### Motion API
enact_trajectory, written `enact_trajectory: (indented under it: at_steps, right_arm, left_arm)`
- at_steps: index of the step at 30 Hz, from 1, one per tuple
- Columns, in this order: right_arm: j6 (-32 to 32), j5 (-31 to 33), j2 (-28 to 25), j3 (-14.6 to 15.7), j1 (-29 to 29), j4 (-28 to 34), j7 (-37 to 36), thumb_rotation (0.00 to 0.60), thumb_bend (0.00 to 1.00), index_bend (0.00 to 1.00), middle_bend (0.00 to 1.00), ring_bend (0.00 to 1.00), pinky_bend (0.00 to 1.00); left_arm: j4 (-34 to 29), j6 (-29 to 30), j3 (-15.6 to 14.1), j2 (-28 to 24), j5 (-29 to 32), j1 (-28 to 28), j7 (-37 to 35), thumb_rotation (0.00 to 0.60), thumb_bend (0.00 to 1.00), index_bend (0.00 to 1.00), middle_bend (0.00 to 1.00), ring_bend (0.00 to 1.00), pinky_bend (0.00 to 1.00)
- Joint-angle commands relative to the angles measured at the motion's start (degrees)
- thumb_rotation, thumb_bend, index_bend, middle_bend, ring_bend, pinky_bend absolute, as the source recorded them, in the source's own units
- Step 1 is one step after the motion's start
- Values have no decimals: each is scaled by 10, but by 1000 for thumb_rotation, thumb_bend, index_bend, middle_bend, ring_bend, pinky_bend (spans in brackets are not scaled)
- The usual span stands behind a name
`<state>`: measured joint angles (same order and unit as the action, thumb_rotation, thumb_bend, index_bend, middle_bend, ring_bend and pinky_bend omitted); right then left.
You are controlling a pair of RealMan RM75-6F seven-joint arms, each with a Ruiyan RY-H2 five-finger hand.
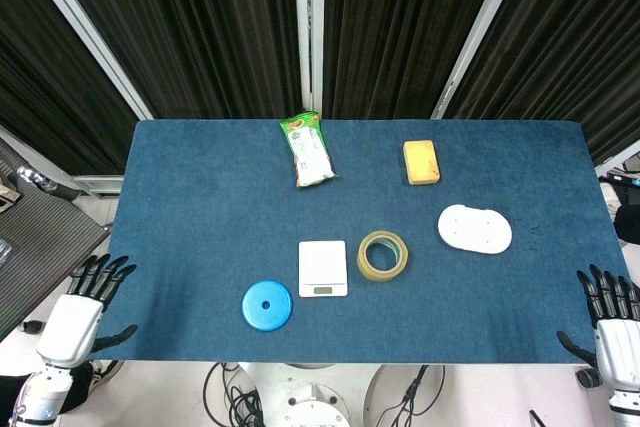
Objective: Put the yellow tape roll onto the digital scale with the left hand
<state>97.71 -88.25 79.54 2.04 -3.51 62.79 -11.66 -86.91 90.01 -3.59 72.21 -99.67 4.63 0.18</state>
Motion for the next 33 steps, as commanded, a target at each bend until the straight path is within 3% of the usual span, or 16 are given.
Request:
enact_trajectory:
  at_steps: [1,16,20,25,29,33]
  right_arm:
    - [-7,4,-7,-6,-2,11,0,600,26,0,0,0,0]
    - [-14,0,-26,-22,-4,33,-25,600,29,0,0,0,0]
    - [-25,6,-32,-30,0,43,-25,600,31,0,0,0,0]
    - [-33,13,-35,-36,0,48,-30,600,34,0,0,0,0]
    - [-34,11,-41,-38,0,63,-35,600,35,0,0,0,0]
    - [-34,8,-44,-40,1,71,-28,600,36,0,0,0,0]
  left_arm:
    - [-1,-3,-1,-2,-1,2,3,600,115,127,86,0,38]
    - [-36,-35,-18,-8,-28,20,13,600,115,120,86,0,35]
    - [-52,-90,-30,1,-63,59,25,600,132,120,86,0,36]
    - [-83,-148,-20,28,-77,107,23,600,133,120,89,0,38]
    - [-118,-211,-10,55,-66,149,20,600,128,119,112,0,41]
    - [-113,-252,5,101,-40,175,20,600,111,116,130,0,34]
